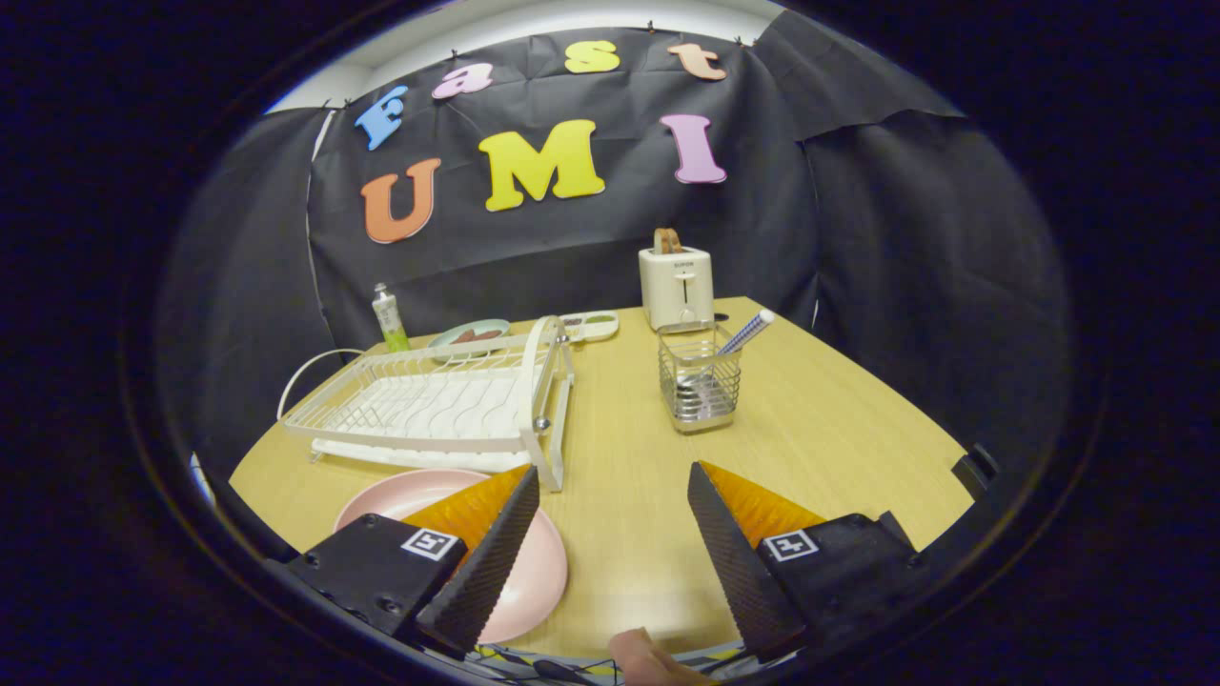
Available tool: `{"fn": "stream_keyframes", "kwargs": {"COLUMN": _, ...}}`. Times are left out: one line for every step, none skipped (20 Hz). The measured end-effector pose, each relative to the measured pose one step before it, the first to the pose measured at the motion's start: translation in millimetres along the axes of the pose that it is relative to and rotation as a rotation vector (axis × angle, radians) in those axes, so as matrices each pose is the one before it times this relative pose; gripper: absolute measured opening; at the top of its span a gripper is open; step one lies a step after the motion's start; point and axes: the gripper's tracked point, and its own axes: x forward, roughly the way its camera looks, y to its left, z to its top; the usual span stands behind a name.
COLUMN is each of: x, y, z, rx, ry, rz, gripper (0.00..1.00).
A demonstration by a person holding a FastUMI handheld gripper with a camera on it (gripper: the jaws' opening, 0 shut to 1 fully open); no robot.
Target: Take the plate from the dish rack, then take the spoon from the basket and place it into the plate.
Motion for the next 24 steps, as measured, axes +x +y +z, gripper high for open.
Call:
{"fn": "stream_keyframes", "kwargs": {"x": -0.85, "y": -6.03, "z": 5.31, "rx": -0.00771, "ry": -0.02529, "rz": -0.00353, "gripper": 1.00}}
{"fn": "stream_keyframes", "kwargs": {"x": 0.63, "y": -7.27, "z": 7.56, "rx": -0.01444, "ry": -0.03451, "rz": -0.00465, "gripper": 1.00}}
{"fn": "stream_keyframes", "kwargs": {"x": 0.76, "y": -6.87, "z": 7.87, "rx": -0.02014, "ry": -0.03580, "rz": -0.00846, "gripper": 1.00}}
{"fn": "stream_keyframes", "kwargs": {"x": 2.50, "y": -8.22, "z": 9.03, "rx": -0.01890, "ry": -0.04497, "rz": -0.01090, "gripper": 1.00}}
{"fn": "stream_keyframes", "kwargs": {"x": 2.44, "y": -8.50, "z": 8.52, "rx": -0.01843, "ry": -0.04550, "rz": -0.01167, "gripper": 1.00}}
{"fn": "stream_keyframes", "kwargs": {"x": 5.47, "y": -9.70, "z": 7.51, "rx": -0.00777, "ry": -0.04303, "rz": -0.02055, "gripper": 1.00}}
{"fn": "stream_keyframes", "kwargs": {"x": 7.14, "y": -10.68, "z": 3.99, "rx": 0.00630, "ry": -0.02834, "rz": -0.02475, "gripper": 1.00}}
{"fn": "stream_keyframes", "kwargs": {"x": 8.03, "y": -8.07, "z": 2.97, "rx": 0.01561, "ry": -0.01854, "rz": -0.01881, "gripper": 1.00}}
{"fn": "stream_keyframes", "kwargs": {"x": 10.45, "y": -8.56, "z": -0.18, "rx": 0.02133, "ry": -0.00175, "rz": -0.02253, "gripper": 1.00}}
{"fn": "stream_keyframes", "kwargs": {"x": 12.32, "y": -7.41, "z": -0.10, "rx": 0.02945, "ry": 0.00656, "rz": -0.01665, "gripper": 1.00}}
{"fn": "stream_keyframes", "kwargs": {"x": 10.00, "y": -1.04, "z": 0.79, "rx": 0.02931, "ry": -0.00053, "rz": 0.01912, "gripper": 1.00}}
{"fn": "stream_keyframes", "kwargs": {"x": 12.72, "y": -0.10, "z": 0.55, "rx": 0.02510, "ry": -0.00415, "rz": 0.02269, "gripper": 1.00}}
{"fn": "stream_keyframes", "kwargs": {"x": 11.34, "y": -2.31, "z": -1.26, "rx": 0.01605, "ry": 0.00101, "rz": 0.01730, "gripper": 1.00}}
{"fn": "stream_keyframes", "kwargs": {"x": 11.90, "y": -2.25, "z": -0.43, "rx": 0.01622, "ry": 0.00018, "rz": 0.00922, "gripper": 1.00}}
{"fn": "stream_keyframes", "kwargs": {"x": 12.63, "y": -7.08, "z": -2.01, "rx": 0.01067, "ry": 0.00478, "rz": -0.00646, "gripper": 1.00}}
{"fn": "stream_keyframes", "kwargs": {"x": 11.91, "y": -3.89, "z": 1.22, "rx": 0.01004, "ry": -0.00598, "rz": 0.00083, "gripper": 0.97}}
{"fn": "stream_keyframes", "kwargs": {"x": 8.79, "y": -2.93, "z": -2.83, "rx": 0.00139, "ry": 0.00425, "rz": -0.00191, "gripper": 0.97}}
{"fn": "stream_keyframes", "kwargs": {"x": 8.31, "y": -0.49, "z": 1.12, "rx": 0.00211, "ry": 0.00020, "rz": 0.00821, "gripper": 0.93}}
{"fn": "stream_keyframes", "kwargs": {"x": 4.33, "y": 1.52, "z": -1.76, "rx": -0.00767, "ry": 0.00555, "rz": 0.01912, "gripper": 0.89}}
{"fn": "stream_keyframes", "kwargs": {"x": 5.30, "y": -2.36, "z": -1.03, "rx": -0.00723, "ry": 0.01137, "rz": -0.00388, "gripper": 0.86}}
{"fn": "stream_keyframes", "kwargs": {"x": 6.09, "y": 0.82, "z": -2.79, "rx": -0.00184, "ry": 0.01846, "rz": 0.00993, "gripper": 0.82}}
{"fn": "stream_keyframes", "kwargs": {"x": 3.48, "y": 3.10, "z": 0.88, "rx": 0.00600, "ry": 0.00726, "rz": 0.01130, "gripper": 0.72}}
{"fn": "stream_keyframes", "kwargs": {"x": 3.51, "y": 0.14, "z": 2.12, "rx": -0.00029, "ry": -0.00247, "rz": -0.01142, "gripper": 0.63}}
{"fn": "stream_keyframes", "kwargs": {"x": -0.03, "y": 1.23, "z": 1.78, "rx": -0.01128, "ry": 0.00402, "rz": -0.00040, "gripper": 0.53}}
